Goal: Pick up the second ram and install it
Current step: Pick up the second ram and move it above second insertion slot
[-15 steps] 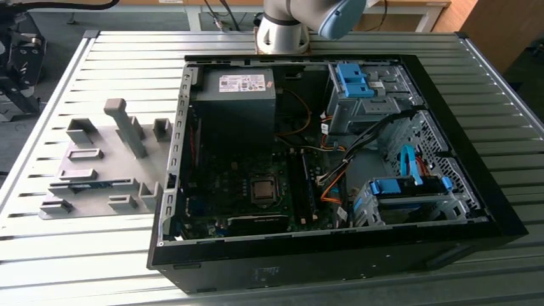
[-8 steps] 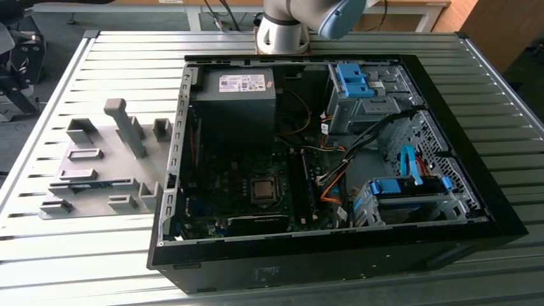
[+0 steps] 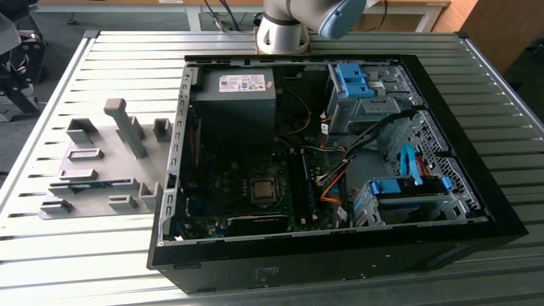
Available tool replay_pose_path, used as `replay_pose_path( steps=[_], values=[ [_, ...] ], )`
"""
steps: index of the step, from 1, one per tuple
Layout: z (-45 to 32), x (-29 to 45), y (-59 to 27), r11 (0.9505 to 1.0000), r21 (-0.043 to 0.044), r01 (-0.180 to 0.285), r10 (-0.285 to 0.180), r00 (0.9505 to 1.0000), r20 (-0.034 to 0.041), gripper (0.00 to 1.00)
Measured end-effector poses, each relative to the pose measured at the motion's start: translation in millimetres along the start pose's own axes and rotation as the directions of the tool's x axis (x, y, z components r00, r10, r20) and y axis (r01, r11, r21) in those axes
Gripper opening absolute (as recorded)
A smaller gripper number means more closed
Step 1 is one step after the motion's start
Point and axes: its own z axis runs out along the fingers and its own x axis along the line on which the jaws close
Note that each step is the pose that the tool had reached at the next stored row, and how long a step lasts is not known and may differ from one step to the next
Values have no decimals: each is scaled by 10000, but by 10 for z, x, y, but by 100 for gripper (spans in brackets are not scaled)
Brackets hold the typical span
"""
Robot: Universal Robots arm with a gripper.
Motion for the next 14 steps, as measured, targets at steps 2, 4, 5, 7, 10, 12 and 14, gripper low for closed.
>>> replay_pose_path(
  steps=[2, 4, 5, 7, 10, 12, 14],
  values=[
    [0, 0, 0, 10000, 0, 1, -1, 10000, 0, 11],
    [0, 0, 0, 10000, 0, 1, -1, 10000, 0, 11],
    [0, 0, 0, 10000, 0, 2, -2, 10000, 0, 11],
    [0, 0, 0, 10000, 0, 3, -3, 10000, 0, 11],
    [0, 0, 0, 10000, 0, 11, -11, 10000, 0, 11],
    [0, 0, 0, 10000, -2, 81, -81, 10000, -3, 11],
    [0, 0, 0, 9996, -7, 288, -288, 9996, -9, 11]
  ],
)
